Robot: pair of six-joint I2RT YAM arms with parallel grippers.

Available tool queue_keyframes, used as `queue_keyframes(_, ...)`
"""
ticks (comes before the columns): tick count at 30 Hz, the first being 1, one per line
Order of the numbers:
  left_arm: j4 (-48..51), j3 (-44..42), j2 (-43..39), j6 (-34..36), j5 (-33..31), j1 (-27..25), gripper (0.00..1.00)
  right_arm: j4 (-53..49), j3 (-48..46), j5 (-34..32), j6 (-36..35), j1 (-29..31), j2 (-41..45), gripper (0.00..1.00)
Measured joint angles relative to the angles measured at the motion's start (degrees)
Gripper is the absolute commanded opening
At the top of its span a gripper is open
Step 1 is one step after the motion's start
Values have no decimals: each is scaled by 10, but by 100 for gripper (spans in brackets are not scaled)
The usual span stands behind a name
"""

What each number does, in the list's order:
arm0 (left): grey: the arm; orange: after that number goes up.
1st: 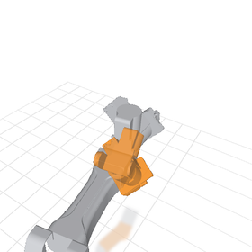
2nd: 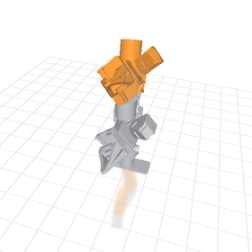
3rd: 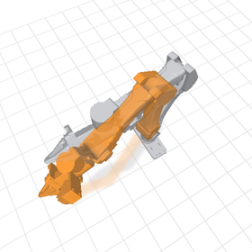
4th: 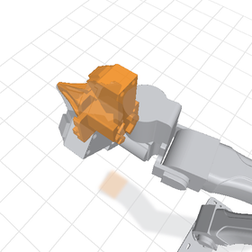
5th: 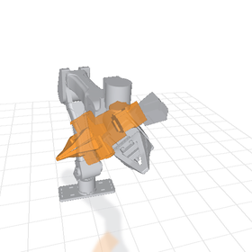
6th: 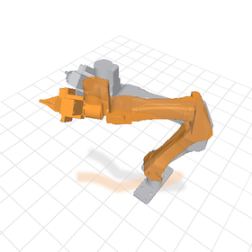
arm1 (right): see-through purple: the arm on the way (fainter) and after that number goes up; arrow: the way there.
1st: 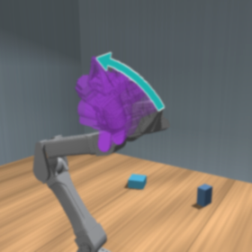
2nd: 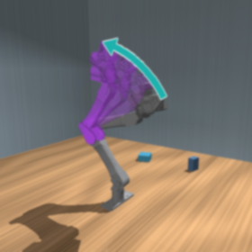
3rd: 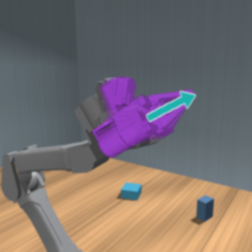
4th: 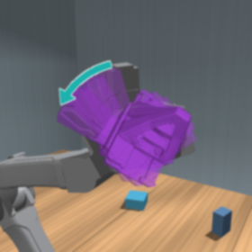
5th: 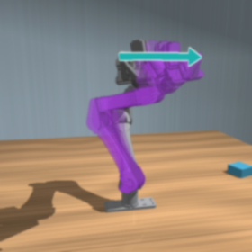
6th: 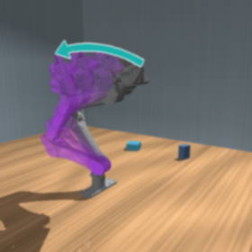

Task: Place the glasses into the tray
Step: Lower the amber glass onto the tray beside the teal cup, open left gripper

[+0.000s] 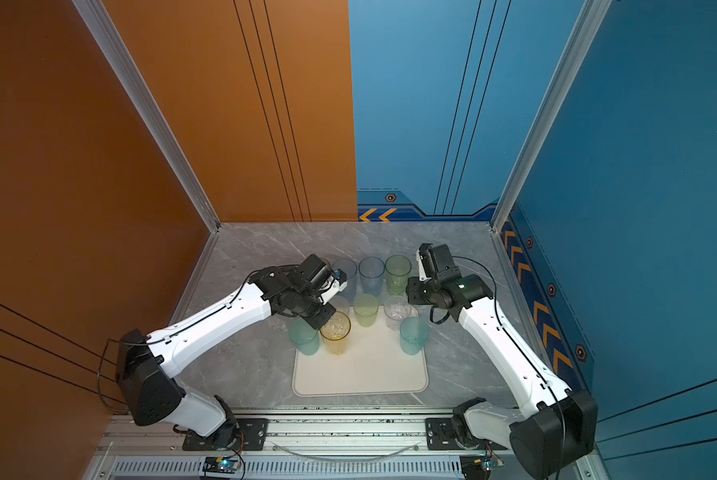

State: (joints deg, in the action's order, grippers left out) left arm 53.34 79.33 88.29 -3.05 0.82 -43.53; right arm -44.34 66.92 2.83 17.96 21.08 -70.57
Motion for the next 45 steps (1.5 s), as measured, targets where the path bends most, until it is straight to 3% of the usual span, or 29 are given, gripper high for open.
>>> queue_keyframes(20, -26, -23, 16, 0, 23, 14, 5, 0, 5, 0, -1, 7, -24, 40)
queue_keyframes(45, -30, -31, 8, 4, 25, 11, 14, 0, 14, 0, -1, 19, -32, 41)
